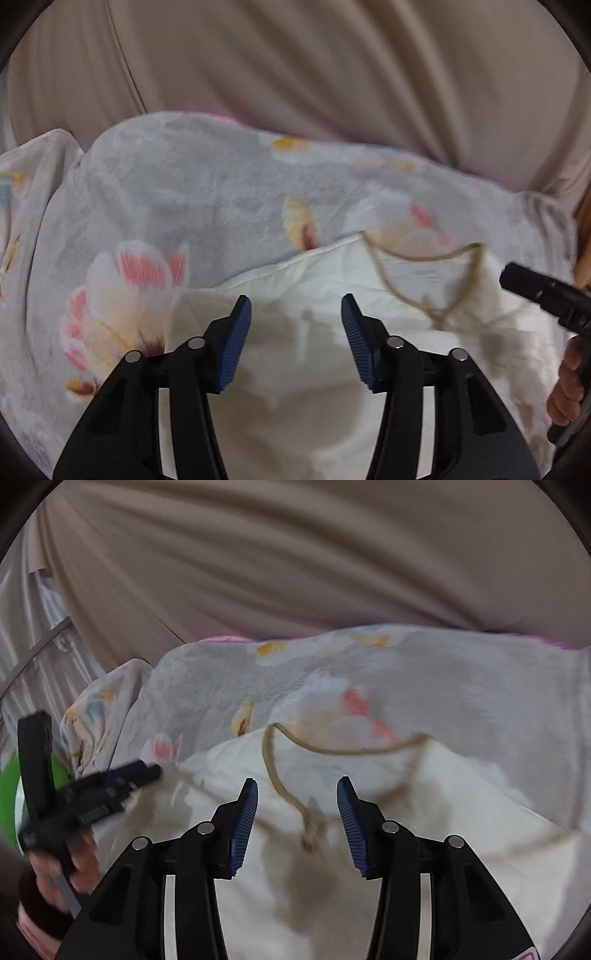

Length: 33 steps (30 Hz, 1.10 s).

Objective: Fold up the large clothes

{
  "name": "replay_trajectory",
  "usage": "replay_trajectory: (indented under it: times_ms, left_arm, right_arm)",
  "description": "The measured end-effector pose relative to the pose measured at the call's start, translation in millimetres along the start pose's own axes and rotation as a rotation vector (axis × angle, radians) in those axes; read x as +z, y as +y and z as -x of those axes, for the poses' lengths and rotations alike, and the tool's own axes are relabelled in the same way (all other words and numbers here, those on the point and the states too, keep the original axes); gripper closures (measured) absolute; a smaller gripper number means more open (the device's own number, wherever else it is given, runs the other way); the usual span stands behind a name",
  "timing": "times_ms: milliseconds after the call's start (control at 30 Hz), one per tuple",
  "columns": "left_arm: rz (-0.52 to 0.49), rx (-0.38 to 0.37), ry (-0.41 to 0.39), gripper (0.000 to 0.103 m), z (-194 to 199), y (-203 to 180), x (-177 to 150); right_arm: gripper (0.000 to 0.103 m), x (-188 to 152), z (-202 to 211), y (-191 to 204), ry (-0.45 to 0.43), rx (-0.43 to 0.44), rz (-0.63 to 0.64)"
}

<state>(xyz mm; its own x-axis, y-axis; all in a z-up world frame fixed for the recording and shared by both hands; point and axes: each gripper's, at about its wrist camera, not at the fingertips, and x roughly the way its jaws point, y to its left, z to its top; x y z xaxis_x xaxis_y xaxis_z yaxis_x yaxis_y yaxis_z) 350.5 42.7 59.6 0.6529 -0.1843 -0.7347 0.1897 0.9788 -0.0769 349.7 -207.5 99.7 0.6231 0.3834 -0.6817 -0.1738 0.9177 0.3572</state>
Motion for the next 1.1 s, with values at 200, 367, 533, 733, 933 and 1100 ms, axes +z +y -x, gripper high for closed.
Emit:
replay_trajectory:
  times_ms: [200, 367, 533, 733, 933, 1100]
  left_arm:
    - [0.036, 0.031, 0.092, 0.061, -55.2, 23.6, -12.9]
    - [0.055, 0.017, 0.056, 0.06, -60.3, 35.9, -20.0]
    - [0.007, 0.076, 0.057, 0.06, -70.5, 26.8, -15.6]
    - [-0.049, 0.025, 0.003, 0.06, -36.6, 16.5, -9.3]
    - [-0.194, -0.265, -0.019, 0.044, -5.7, -90.1, 13.4]
    - [-0.263, -0.325, 0.14, 0.045, -67.5, -194.7, 14.4]
  right_arm:
    - [0.058, 15.1, -117.2, 19.1, 0.184, 0.07, -0.042]
    - [0.101, 3.1, -121.2, 48.2, 0.11, 0.052, 0.137]
    - [0.102, 1.6, -138.0, 15.0, 0.169, 0.025, 0.003]
    - [0.096, 2.1, -20.3, -16.9, -0.054, -0.103, 0.01]
    - [0.088, -33.5, 44.8, -123.1, -0.049, -0.286, -0.163]
    - [0.089, -60.3, 41.1, -167.6, 0.016, -0.316, -0.239]
